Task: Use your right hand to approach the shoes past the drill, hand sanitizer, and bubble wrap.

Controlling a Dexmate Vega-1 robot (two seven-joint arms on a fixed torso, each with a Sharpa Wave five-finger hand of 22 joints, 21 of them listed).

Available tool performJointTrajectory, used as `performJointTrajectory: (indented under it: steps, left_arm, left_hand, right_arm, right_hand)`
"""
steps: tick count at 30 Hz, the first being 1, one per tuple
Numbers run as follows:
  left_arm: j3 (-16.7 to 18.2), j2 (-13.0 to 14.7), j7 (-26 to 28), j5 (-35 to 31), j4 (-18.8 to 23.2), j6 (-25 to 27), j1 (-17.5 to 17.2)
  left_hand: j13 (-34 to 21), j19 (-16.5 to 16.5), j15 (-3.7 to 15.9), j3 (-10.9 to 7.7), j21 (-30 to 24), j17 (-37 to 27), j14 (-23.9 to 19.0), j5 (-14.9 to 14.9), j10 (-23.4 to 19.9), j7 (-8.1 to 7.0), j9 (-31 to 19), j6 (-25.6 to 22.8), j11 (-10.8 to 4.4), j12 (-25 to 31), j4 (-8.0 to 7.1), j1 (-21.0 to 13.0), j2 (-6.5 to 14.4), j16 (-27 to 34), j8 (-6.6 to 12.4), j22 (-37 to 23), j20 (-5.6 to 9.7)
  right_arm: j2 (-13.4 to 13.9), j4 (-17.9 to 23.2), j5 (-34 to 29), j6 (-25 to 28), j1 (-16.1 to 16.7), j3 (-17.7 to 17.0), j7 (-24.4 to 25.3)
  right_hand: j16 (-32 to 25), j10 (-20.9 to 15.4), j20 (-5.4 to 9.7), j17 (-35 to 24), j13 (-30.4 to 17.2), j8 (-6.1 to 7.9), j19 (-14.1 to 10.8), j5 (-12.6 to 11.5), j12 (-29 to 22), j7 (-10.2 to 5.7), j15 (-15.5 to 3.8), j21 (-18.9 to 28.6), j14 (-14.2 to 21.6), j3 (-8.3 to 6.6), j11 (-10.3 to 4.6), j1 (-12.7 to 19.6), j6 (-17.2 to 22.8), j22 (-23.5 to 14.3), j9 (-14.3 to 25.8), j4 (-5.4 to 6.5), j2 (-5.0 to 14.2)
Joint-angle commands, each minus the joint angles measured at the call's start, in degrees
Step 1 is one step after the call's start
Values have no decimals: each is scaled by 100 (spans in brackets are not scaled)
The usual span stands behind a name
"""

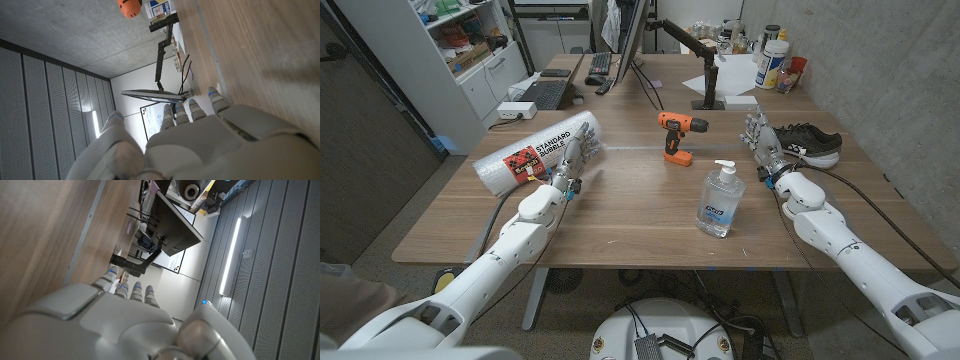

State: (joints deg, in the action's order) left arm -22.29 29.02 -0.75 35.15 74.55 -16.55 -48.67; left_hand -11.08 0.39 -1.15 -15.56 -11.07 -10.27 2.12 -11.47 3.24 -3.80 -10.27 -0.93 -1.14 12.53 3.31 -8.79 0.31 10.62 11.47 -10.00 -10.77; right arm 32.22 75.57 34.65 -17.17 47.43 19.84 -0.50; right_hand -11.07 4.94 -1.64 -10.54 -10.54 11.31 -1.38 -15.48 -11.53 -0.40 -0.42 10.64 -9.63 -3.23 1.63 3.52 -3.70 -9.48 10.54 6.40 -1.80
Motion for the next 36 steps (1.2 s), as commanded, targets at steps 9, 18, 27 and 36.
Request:
performJointTrajectory:
  steps: [9, 18, 27, 36]
  left_arm:
    - [57, 111, 39, 11, 159, 49, -86]
    - [84, 144, 35, 15, 168, 41, -100]
    - [113, 160, 31, 37, 221, 8, -140]
    - [133, 174, 33, 41, 247, -22, -175]
  left_hand:
    - [-13, 1, 8, -30, -15, -15, 67, 9, 19, -36, -18, -19, 23, 15, 36, -58, 1, 19, -17, -18, -52]
    - [-14, 4, 9, -31, -15, -15, 74, 15, 21, -35, -18, -30, 29, 11, 44, -64, 3, 16, -19, -19, -54]
    - [-14, -9, 9, -32, -10, -16, 82, 20, 29, -37, -18, -31, 20, 4, 52, -69, 6, 14, -25, -19, -51]
    - [-14, -5, 6, -31, -11, -17, 84, 25, 22, -36, -18, -35, 30, 4, 61, -72, 7, 15, -29, -20, -58]
  right_arm:
    - [718, 292, -1134, 286, -174, -42, 758]
    - [710, 367, -1349, 262, -147, -31, 973]
    - [892, 603, -1759, 375, -85, -11, 1210]
    - [1054, 813, -2133, 550, -21, -28, 1456]
  right_hand:
    - [3, 50, -25, -11, -23, 11, 26, -16, 3, -2, -32, -6, -109, 3, -31, 236, -57, -6, 27, -133, -45]
    - [4, 45, -36, -10, -23, 21, 31, -14, 5, -4, -50, -9, -113, -10, -48, 333, -46, -6, 26, -198, -62]
    - [12, 32, -36, -9, -24, 32, 39, -11, 4, -21, -70, -11, -134, -26, -83, 426, -23, -7, 26, -258, -68]
    - [17, 39, -29, -8, -24, 37, 51, -7, 10, -32, -78, -14, -151, -38, -85, 494, -10, -7, 26, -300, -68]
